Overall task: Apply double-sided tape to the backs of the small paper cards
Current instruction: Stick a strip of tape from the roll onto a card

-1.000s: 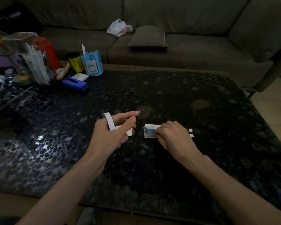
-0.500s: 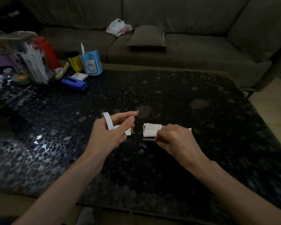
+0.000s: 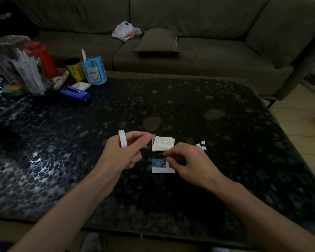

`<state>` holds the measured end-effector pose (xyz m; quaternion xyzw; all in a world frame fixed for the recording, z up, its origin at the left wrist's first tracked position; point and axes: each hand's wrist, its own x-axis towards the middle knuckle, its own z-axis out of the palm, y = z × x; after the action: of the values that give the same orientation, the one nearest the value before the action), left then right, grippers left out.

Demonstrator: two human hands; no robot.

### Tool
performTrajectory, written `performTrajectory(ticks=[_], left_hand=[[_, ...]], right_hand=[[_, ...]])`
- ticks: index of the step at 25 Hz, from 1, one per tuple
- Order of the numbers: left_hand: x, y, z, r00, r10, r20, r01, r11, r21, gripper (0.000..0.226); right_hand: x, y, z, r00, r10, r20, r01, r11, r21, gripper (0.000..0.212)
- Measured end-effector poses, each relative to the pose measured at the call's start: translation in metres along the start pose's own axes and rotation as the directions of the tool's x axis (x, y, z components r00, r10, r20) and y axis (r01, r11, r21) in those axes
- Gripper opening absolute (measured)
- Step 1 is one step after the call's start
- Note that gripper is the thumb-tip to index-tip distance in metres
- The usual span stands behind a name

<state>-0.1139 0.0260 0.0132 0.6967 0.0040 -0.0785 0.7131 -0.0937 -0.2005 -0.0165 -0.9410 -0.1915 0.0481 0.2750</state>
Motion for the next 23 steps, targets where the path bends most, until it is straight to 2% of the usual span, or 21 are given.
performTrajectory(ticks=[1, 3, 6, 8, 12, 23], left_hand=[[0.001, -0.002, 0.001, 0.999, -0.009, 0.036, 0.010, 1.000, -0.004, 0.035], [0.003, -0.005, 0.003, 0.997, -0.012, 0.081, 0.012, 1.000, -0.001, 0.041], [0.006, -0.009, 0.006, 0.992, 0.002, 0.123, -0.002, 1.000, 0.006, 0.046], [0.007, -0.011, 0.006, 0.990, 0.006, 0.144, -0.007, 1.000, 0.008, 0.046], [0.009, -0.012, 0.007, 0.992, -0.005, 0.124, 0.004, 1.000, 0.005, 0.035], [0.009, -0.012, 0.004, 0.996, -0.010, 0.083, 0.008, 1.000, 0.014, 0.039]], right_hand=[[0.002, -0.003, -0.001, 0.996, 0.076, -0.042, -0.066, 0.978, 0.196, 0.023], [0.005, -0.011, -0.009, 0.983, 0.186, -0.008, -0.148, 0.811, 0.566, 0.028], [0.004, -0.018, -0.020, 0.978, 0.171, 0.122, -0.199, 0.563, 0.802, 0.033], [0.002, -0.021, -0.023, 0.979, 0.122, 0.161, -0.201, 0.493, 0.847, 0.036], [0.000, -0.023, -0.024, 0.985, 0.108, 0.135, -0.172, 0.498, 0.850, 0.032], [-0.002, -0.026, -0.026, 0.982, 0.150, 0.119, -0.180, 0.516, 0.838, 0.021]])
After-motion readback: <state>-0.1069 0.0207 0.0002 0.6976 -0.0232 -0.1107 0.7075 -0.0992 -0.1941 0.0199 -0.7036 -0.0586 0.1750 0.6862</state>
